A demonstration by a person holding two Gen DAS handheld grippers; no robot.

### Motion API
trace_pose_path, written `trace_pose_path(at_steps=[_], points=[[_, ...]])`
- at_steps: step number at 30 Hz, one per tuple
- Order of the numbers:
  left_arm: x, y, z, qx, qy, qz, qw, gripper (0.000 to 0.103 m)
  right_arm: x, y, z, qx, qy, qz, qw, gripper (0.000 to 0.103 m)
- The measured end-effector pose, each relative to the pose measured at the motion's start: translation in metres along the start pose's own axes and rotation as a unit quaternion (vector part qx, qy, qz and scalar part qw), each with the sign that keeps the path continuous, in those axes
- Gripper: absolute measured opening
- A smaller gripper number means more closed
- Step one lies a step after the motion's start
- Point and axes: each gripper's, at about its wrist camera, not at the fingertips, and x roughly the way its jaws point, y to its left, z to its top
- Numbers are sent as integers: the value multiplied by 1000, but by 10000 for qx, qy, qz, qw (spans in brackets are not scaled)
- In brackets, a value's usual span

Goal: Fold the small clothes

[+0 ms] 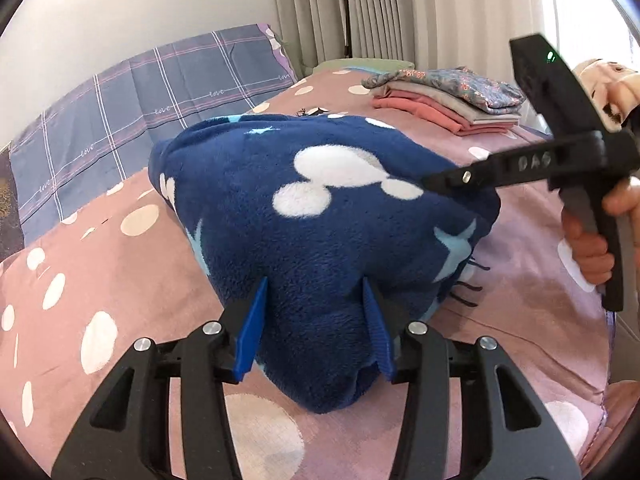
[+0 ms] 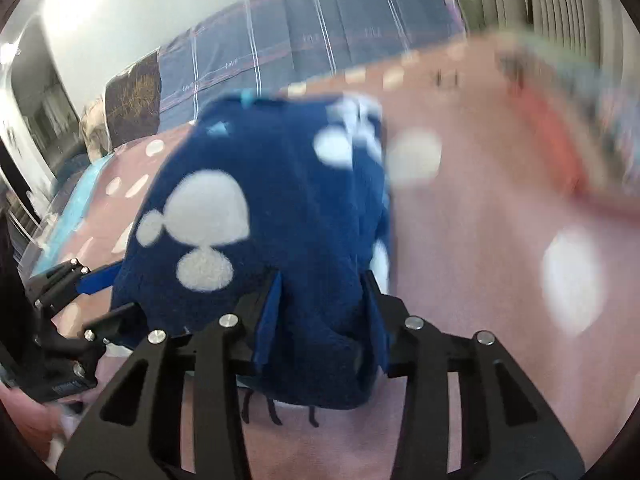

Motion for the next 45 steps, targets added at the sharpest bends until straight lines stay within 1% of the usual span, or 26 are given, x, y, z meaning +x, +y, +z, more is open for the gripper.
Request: trace_pose_path(at_steps=[1,3,6,8,9,11,13,15,16,17,18,22,23,24,25,26,27,28,29,32,34,36,39,41,43,45], points=[[0,1,1,-35,24,-32,10000,49,-3,-11,-1,347,-24,267,9990,41],[0,7,2,-108,25,-58,9999,51,-12,-14,2,429,-67,302,9986,41],[-2,5,0,-182,4,-3,9998,54,-40,7,7,-45,-531,-242,9983,41],[-1,-2,2,-150,5,69,9999,55,-56,22,5,-321,-906,-373,9947,41],[-1,-3,2,-133,5,89,9999,56,-63,26,4,-398,-1033,-290,9934,41],[0,-6,3,-108,4,104,9999,57,-72,37,1,-531,-1169,115,9917,41],[1,-6,2,-100,-27,29,9999,58,-64,43,-4,-690,-988,257,9924,40],[0,-9,2,11,-99,18,9999,60,-36,37,-9,-603,-435,-133,9971,40],[2,-11,1,54,-74,66,9999,61,-14,31,-13,-436,-30,-257,9987,40],[2,-13,1,87,-77,86,9999,64,0,20,-18,-283,-2,-177,9994,41],[3,-14,0,112,-87,94,9999,65,0,17,-22,-296,-157,-175,9993,41],[1,-8,0,-29,-116,10,9999,65,-11,28,-21,-419,-88,-430,9982,44],[2,-7,0,-61,-123,-12,9999,65,-17,25,-20,-299,-77,-354,9989,48],[1,-6,-1,-97,-133,-26,9999,65,-28,17,-20,63,-91,-73,9999,53],[2,-7,0,-118,-130,-29,9998,65,-28,11,-17,387,-118,214,9990,67],[2,-6,0,-134,-131,-42,9998,65,-36,1,-18,788,-165,496,9955,84],[2,-6,0,-145,-138,-62,9998,65,-40,-7,-19,1129,-213,562,9918,90],[2,-6,0,-150,-142,-66,9998,66,-48,-13,-21,1424,-256,487,9883,92],[2,-6,0,-154,-151,-71,9997,66,-53,-19,-24,1597,-252,476,9857,92],[2,-5,0,-182,-160,-86,9997,66,-50,-32,-41,2162,195,858,9724,92],[1,-4,-1,-205,-156,-93,9996,66,-38,-42,-53,2662,511,1236,9546,92],[0,-3,-2,-227,-155,-98,9996,66,-28,-48,-63,3015,673,1446,9400,93],[0,-2,-3,-278,-163,-125,9994,66,-24,-48,-59,3207,515,1571,9326,95],[-1,-1,-4,-316,-172,-146,9992,66,-14,-45,-52,3314,582,1676,9267,97],[-1,0,-4,-335,-180,-160,9991,66,0,-44,-47,3506,786,1526,9207,98],[-1,1,-4,-361,-184,-195,9990,66,2,-43,-44,3754,650,1400,9139,101]])
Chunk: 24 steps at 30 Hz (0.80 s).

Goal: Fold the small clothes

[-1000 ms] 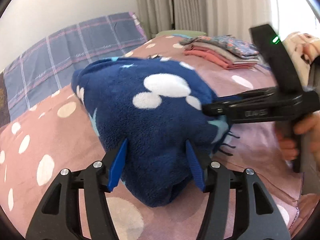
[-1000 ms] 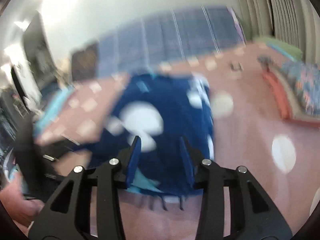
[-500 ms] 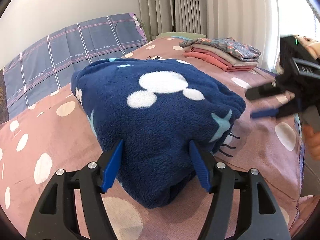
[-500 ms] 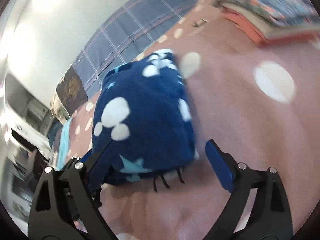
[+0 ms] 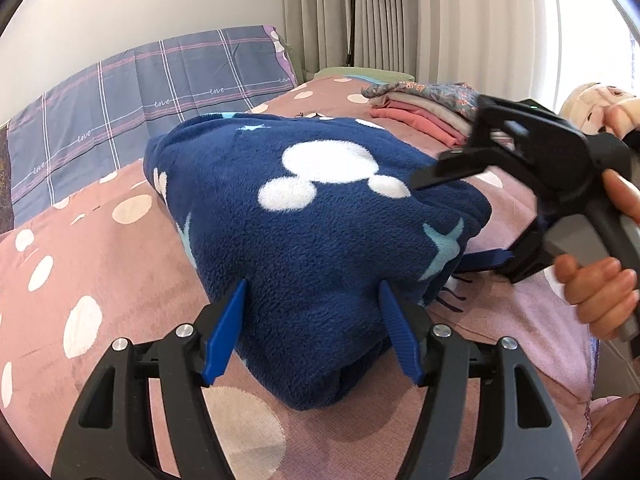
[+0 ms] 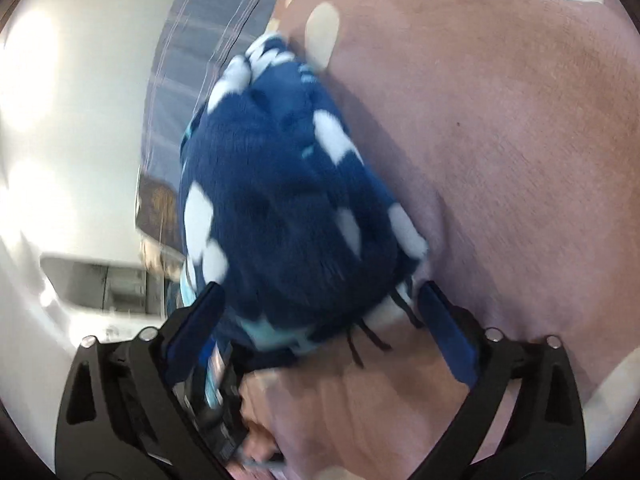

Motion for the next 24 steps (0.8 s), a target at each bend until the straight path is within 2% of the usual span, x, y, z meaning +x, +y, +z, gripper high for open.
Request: trace_pose_path(at_steps=[2,7,11,16,19,21,24], points=[[0,1,0,-36,4,-32,10000,66,7,3,1,157,-109,-55,9998,101],[0,1,0,-56,9,-40,10000,67,25,18,7,46,-381,-344,9987,101],[1,0,0,-60,13,-82,9999,71,29,18,6,-78,-496,-293,9983,101],[-1,1,0,-112,-9,-144,9998,75,32,19,11,111,-561,-341,9978,101],[-11,14,3,-481,-41,-490,9976,81,36,22,19,119,-448,-371,9982,101],[-21,34,9,-925,-145,-892,9916,85,36,20,23,111,-335,-329,9988,99],[-27,72,24,-1590,-393,-895,9824,89,35,18,27,-20,-208,-231,9995,93]])
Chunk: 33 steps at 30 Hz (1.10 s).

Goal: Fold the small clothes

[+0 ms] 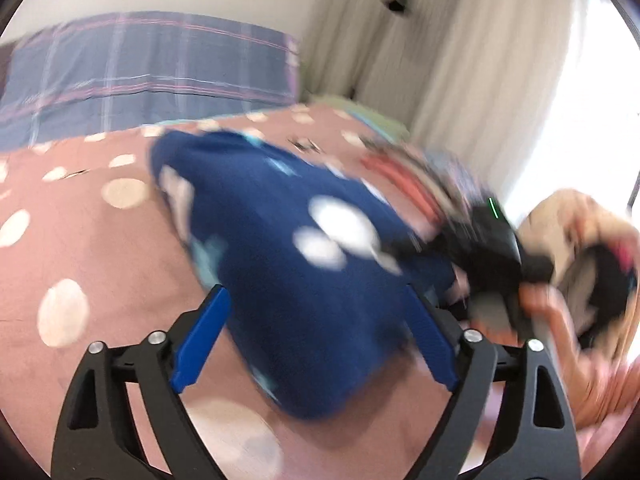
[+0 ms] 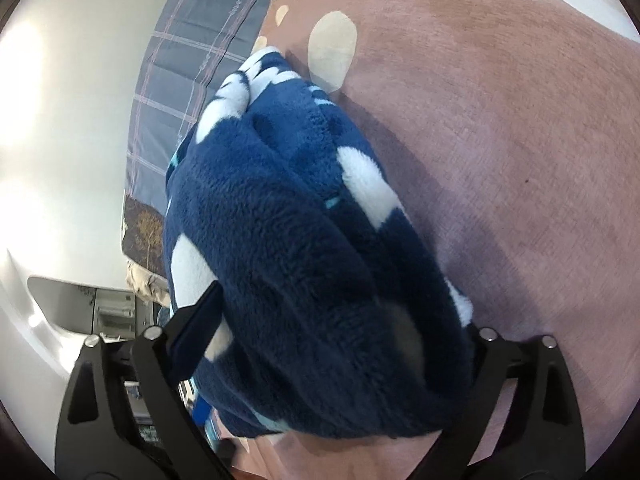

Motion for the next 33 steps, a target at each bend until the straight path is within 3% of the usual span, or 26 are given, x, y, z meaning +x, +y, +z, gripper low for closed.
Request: trace_pose_path(at_steps=[6,11,17,19,25,27,29,33], points=[[56,69,55,-1030,320,524,9928,89,-4,-2,-3,-247,31,39,9997,93],[126,109,87,-1588,775,425,9833,89,-6,-1,-11,-514,-18,17,9987,92],[179,151,108,-2216,947,371,9698,89,-7,-3,-12,-547,16,83,9985,94],[188,148,109,-2091,970,430,9721,86,-7,-2,-13,-560,-30,94,9984,94],[181,137,106,-1541,688,464,9846,61,-7,1,-15,-489,-251,79,9985,99],[169,127,109,-1405,527,633,9866,55,-6,5,-15,-602,-296,-1,9977,92],[156,110,115,-1060,360,913,9895,53,-8,10,-15,-883,-352,-119,9954,72],[114,78,136,-530,-128,1148,9919,51,-25,29,-11,-1407,-369,-157,9892,55]])
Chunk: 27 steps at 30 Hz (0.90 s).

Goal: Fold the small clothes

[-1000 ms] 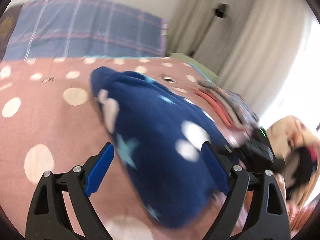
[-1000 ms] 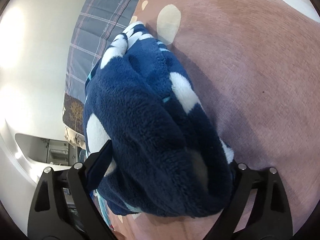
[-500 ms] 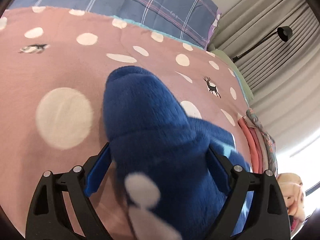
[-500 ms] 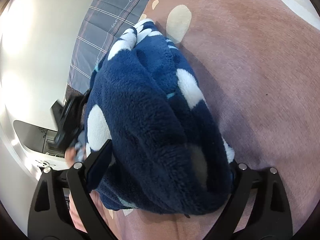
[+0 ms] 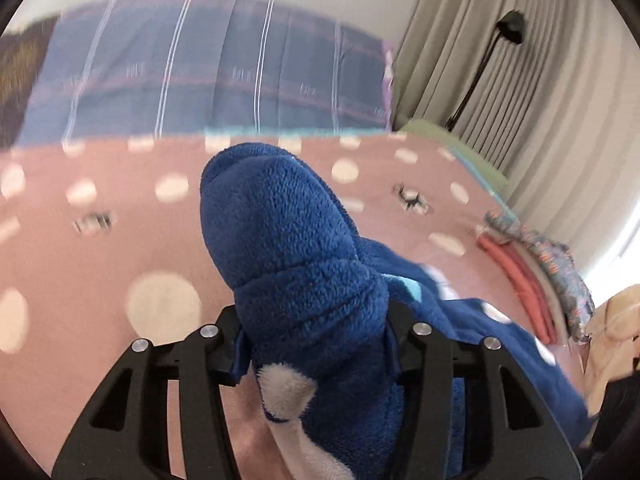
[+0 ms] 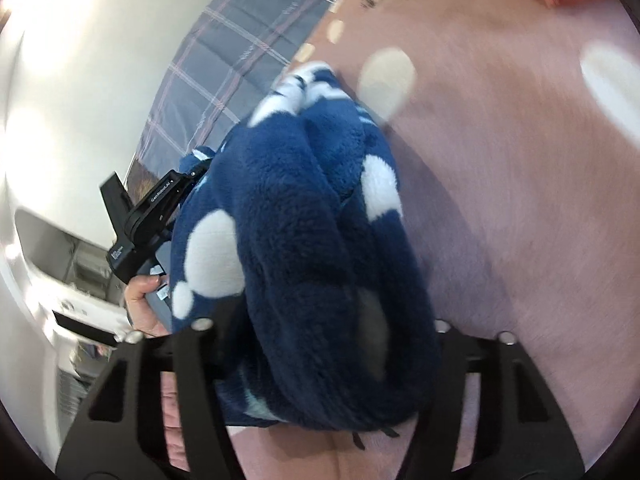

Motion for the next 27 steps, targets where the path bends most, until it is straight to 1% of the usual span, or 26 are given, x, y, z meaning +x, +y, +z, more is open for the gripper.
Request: trace_pose_path(at_steps=[2,5,7,8,9,11,13,15,17,20,22,24,25,27], points=[[-23,-2,13,29,-263,76,9996,51,-9,11,9,-274,-99,-42,9996,50],[-60,11,38,-119,-682,161,9975,51,-24,40,36,-837,-388,-51,9957,50],[-83,23,57,-225,-973,340,9944,51,-29,64,57,-1221,-509,41,9912,50],[-94,32,70,-270,-1121,505,9920,51,-30,77,68,-1393,-554,122,9886,50],[-100,38,78,-301,-1192,616,9905,51,-29,89,77,-1546,-589,215,9860,50],[-107,52,98,-394,-1286,869,9871,51,-17,122,106,-1851,-555,514,9798,50],[-111,70,121,-480,-1405,1152,9822,51,0,147,133,-1913,-486,738,9776,50],[-113,88,137,-518,-1561,1483,9752,51,20,171,158,-2036,-482,870,9740,50],[-109,102,148,-544,-1653,1707,9698,51,49,203,184,-2310,-482,930,9673,50],[-91,137,159,-682,-1636,2063,9623,51,93,238,211,-2558,-461,940,9610,50],[-76,157,158,-721,-1537,2248,9595,51,128,257,223,-2666,-397,883,9589,50],[-57,178,151,-805,-1389,2398,9575,51,164,269,235,-2708,-277,816,9588,50],[-46,190,146,-891,-1288,2466,9564,51,180,272,238,-2712,-223,774,9591,50],[-16,219,132,-1121,-894,2570,9557,53,205,276,239,-2723,-111,673,9598,51]])
